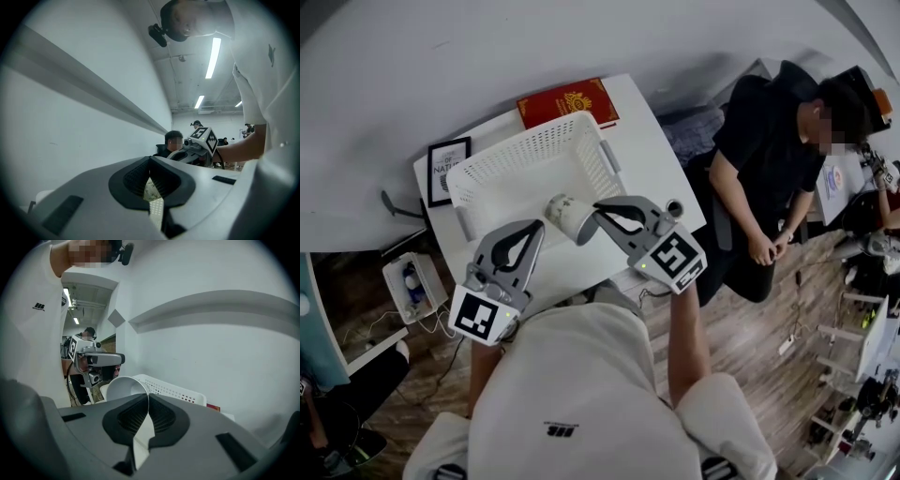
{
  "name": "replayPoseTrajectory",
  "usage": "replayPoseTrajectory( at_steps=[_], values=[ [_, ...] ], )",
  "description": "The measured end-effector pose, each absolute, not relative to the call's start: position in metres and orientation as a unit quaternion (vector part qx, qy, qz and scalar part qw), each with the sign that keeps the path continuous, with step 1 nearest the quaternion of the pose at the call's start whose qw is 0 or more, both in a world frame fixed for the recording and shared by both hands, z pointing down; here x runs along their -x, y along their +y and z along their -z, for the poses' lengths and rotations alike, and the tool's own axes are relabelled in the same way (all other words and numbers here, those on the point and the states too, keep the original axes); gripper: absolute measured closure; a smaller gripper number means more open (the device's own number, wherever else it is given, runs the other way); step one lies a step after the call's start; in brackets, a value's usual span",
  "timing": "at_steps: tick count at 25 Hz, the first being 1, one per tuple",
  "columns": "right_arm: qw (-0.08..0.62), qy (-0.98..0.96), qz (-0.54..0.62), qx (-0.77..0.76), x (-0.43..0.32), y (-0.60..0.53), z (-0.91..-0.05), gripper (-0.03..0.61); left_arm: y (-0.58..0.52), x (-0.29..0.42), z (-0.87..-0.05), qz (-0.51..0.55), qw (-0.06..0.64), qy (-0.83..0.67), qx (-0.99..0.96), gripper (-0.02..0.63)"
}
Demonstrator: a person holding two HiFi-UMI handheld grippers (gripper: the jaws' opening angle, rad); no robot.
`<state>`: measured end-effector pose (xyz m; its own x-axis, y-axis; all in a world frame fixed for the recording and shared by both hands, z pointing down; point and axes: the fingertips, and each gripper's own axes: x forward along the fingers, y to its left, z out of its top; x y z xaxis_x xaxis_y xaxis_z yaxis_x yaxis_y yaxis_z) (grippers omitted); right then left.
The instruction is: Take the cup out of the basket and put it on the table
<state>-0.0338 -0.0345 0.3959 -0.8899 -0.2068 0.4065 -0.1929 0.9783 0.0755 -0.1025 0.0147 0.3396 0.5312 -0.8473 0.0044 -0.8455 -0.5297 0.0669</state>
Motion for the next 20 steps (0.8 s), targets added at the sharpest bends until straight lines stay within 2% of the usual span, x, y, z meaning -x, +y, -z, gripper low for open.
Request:
replayPoseTrajectory(
  at_steps=[20],
  values=[
    [0.156,-0.979,-0.019,-0.130,-0.033,-0.084,-0.396,0.560,-0.035,0.040,-0.348,-0.012,0.043,-0.473,-0.880,0.604]
  ],
)
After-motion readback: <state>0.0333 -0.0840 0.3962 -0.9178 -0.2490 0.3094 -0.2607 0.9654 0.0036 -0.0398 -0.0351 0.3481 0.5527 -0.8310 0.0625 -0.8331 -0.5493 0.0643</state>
